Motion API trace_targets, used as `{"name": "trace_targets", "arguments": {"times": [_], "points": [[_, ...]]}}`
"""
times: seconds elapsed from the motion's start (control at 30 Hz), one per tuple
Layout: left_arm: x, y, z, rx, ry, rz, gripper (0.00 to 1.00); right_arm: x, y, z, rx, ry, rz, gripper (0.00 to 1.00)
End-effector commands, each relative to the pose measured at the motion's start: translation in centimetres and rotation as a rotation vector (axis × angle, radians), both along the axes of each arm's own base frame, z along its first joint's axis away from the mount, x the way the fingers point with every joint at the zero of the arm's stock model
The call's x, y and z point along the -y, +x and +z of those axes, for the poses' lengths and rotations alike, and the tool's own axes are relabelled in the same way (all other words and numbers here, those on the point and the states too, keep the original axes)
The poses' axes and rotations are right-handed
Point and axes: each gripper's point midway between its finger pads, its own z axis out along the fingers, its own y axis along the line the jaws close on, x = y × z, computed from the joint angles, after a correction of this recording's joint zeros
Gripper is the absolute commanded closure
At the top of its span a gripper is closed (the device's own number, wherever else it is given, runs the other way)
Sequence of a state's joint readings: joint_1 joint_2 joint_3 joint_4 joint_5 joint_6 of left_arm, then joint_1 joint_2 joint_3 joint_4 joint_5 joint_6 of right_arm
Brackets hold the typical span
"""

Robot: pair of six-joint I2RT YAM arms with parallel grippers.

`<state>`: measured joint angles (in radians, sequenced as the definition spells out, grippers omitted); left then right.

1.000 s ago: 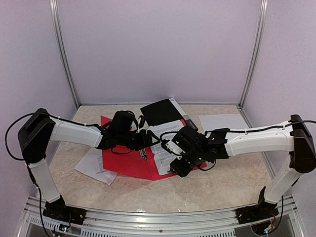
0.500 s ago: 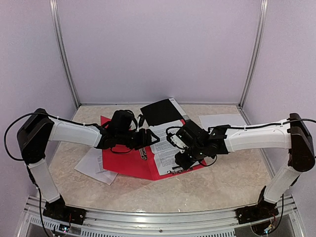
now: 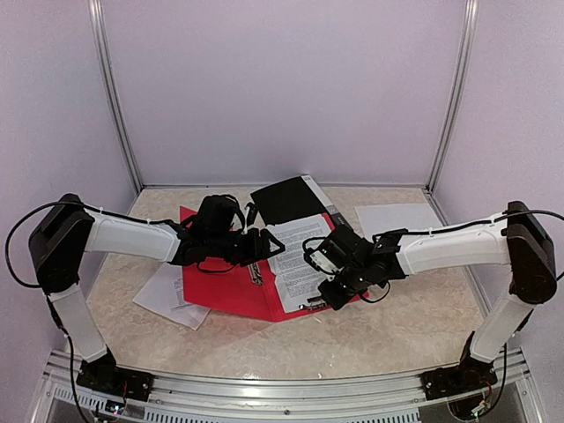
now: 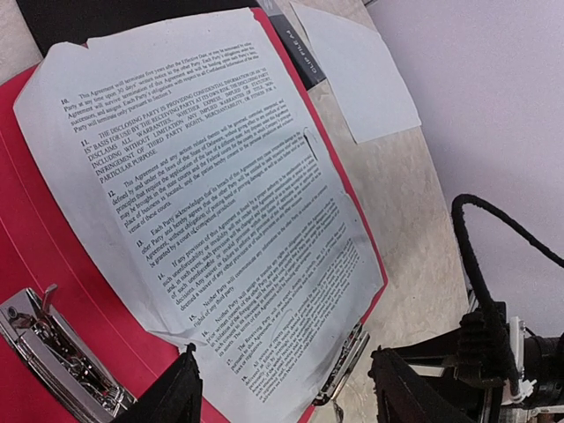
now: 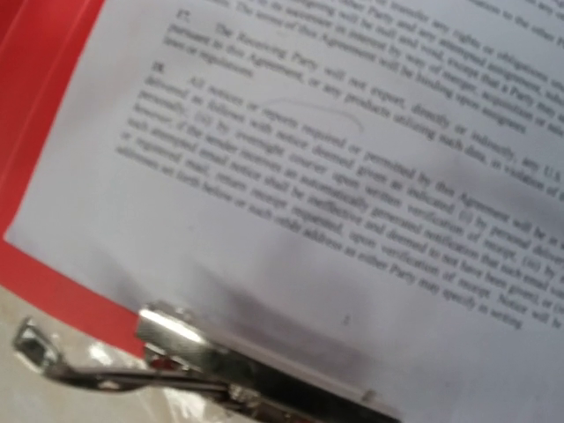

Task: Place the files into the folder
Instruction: Close the spring clip on the folder.

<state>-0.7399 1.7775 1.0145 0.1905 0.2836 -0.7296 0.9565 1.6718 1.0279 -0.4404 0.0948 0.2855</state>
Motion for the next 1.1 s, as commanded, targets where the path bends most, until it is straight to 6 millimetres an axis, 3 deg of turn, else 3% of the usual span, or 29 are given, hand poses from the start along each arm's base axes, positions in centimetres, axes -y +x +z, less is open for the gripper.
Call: {"name": "trace_targets", "arguments": {"times": [0.0, 1.07], "points": [[-0.5, 0.1, 0.7, 0.02, 0.007, 0.004, 0.37, 0.7, 0.4, -1.1, -0.013, -0.007, -0.015, 0.87], [-0.7, -0.2, 0.5, 0.025, 0.025, 0.001, 0.37, 3.3, 1.1, -3.2, -0.046, -0.059, -0.071, 0.95]]}}
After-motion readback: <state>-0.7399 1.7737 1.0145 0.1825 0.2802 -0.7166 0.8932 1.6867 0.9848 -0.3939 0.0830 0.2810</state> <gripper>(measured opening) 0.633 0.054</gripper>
